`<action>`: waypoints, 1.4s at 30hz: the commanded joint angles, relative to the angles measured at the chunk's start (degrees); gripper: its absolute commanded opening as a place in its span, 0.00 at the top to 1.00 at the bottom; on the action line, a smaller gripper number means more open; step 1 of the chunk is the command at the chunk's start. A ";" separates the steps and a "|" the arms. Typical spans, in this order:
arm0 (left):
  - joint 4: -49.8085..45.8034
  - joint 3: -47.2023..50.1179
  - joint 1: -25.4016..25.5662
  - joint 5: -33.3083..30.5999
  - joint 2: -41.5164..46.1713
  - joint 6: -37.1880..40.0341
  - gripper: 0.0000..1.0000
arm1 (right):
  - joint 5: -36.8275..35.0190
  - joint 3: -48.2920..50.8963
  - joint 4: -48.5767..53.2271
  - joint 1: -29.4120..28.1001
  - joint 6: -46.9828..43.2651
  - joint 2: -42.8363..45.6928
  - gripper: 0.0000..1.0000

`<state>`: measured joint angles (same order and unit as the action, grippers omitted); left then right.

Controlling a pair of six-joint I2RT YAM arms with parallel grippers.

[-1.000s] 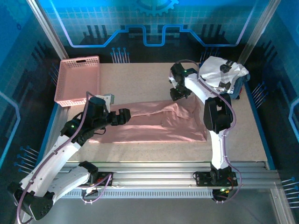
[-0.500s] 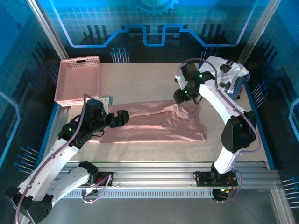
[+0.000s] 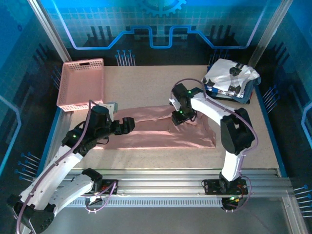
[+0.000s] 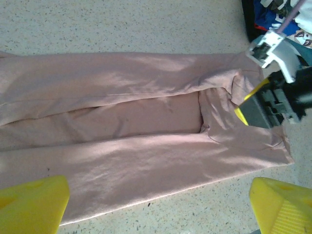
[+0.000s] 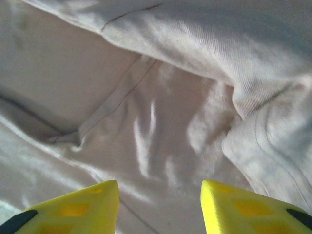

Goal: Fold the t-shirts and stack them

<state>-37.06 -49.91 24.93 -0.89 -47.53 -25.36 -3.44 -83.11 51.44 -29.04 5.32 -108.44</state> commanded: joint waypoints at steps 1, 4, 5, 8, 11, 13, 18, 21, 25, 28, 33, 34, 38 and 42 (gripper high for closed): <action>-1.04 0.85 0.38 -1.01 1.90 -0.23 0.04 | -2.86 -4.03 -0.55 0.56 0.84 -4.13 0.51; -1.70 1.29 0.35 -1.33 2.63 -0.14 0.04 | -3.93 -6.34 -0.64 0.99 0.50 -6.81 0.51; -1.85 1.39 0.31 -1.38 2.78 -0.20 0.04 | -4.63 -7.16 -0.61 1.12 0.50 -7.50 0.51; -2.38 1.54 0.25 -1.58 2.97 -0.04 0.03 | -6.40 -9.82 0.14 1.72 0.39 -9.73 0.51; -2.41 1.78 0.30 -1.72 3.08 -0.03 0.03 | -7.59 -11.70 0.26 2.55 -0.07 -11.10 0.51; -2.28 2.01 0.29 -1.74 3.11 -0.19 0.03 | -7.05 -13.24 0.88 3.23 -0.59 -12.52 0.51; -1.90 2.37 0.28 -1.71 3.06 -0.36 0.03 | -6.93 -16.47 1.94 3.89 -2.33 -15.58 0.52; -1.80 2.53 0.21 -1.72 3.01 -0.44 0.03 | -6.85 -18.13 2.58 4.07 -3.43 -17.00 0.52; -1.80 2.71 0.18 -1.69 3.07 -0.57 0.03 | -6.64 -18.38 2.98 4.25 -4.60 -17.69 0.52; -1.96 2.72 0.21 -1.91 3.06 -0.66 0.03 | -7.57 -16.80 2.18 4.65 -4.34 -16.57 0.52; -1.97 2.88 0.21 -1.90 3.04 -0.79 0.03 | -7.11 -14.52 0.52 5.57 -3.29 -10.63 0.46; -2.01 2.85 0.21 -1.96 2.98 -0.90 0.03 | -6.98 -14.01 0.42 5.57 -3.37 -9.21 0.45; -1.80 2.87 0.21 -2.09 2.99 -1.13 0.03 | -5.32 -10.65 1.02 5.74 -2.98 -3.41 0.42; -1.70 2.88 0.21 -2.17 3.02 -1.10 0.03 | -2.49 -4.92 0.33 5.88 -1.42 2.24 0.42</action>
<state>-38.61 -47.77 24.93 -1.98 -45.08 -25.56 -8.95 -91.37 51.35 -23.81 2.39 -110.02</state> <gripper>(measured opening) 0.967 0.578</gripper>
